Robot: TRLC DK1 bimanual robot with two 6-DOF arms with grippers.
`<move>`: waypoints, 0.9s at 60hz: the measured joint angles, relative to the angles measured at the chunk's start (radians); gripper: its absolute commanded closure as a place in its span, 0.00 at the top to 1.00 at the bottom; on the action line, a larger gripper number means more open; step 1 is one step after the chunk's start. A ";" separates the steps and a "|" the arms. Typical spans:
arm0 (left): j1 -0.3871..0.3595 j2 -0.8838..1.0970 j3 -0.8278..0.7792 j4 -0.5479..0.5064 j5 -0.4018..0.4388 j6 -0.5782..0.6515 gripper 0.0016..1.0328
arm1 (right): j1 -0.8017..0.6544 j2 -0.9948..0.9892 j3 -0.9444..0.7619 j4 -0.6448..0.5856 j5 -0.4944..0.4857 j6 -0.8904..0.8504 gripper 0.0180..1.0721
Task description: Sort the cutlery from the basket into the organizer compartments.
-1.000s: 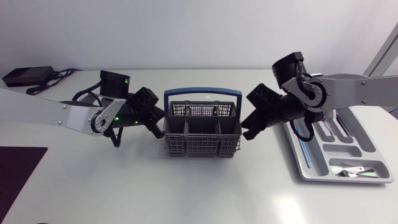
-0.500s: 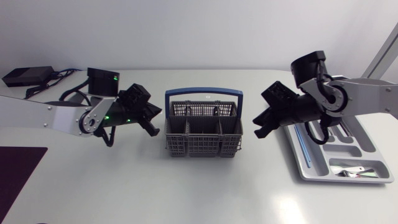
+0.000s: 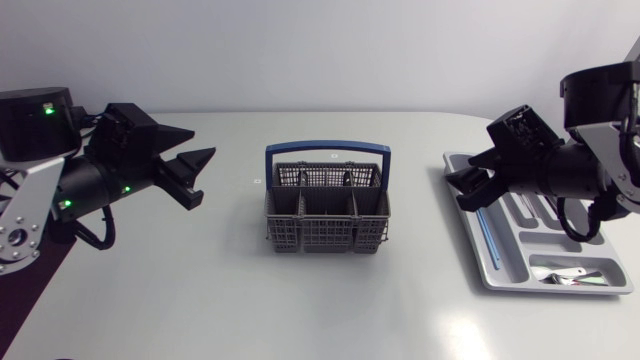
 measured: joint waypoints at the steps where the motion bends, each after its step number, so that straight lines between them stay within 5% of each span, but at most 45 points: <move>1: 0.000 -0.013 -0.005 -0.002 -0.007 -0.002 0.97 | -0.003 -0.005 -0.006 0.000 0.001 0.000 0.96; 22: 0.011 -0.334 -0.126 -0.052 -0.120 -0.024 0.97 | -0.065 -0.153 -0.048 0.006 0.029 0.004 0.96; 54: 0.050 -0.681 -0.283 -0.164 -0.153 -0.130 0.97 | -0.154 -0.374 -0.134 -0.009 0.059 0.098 0.96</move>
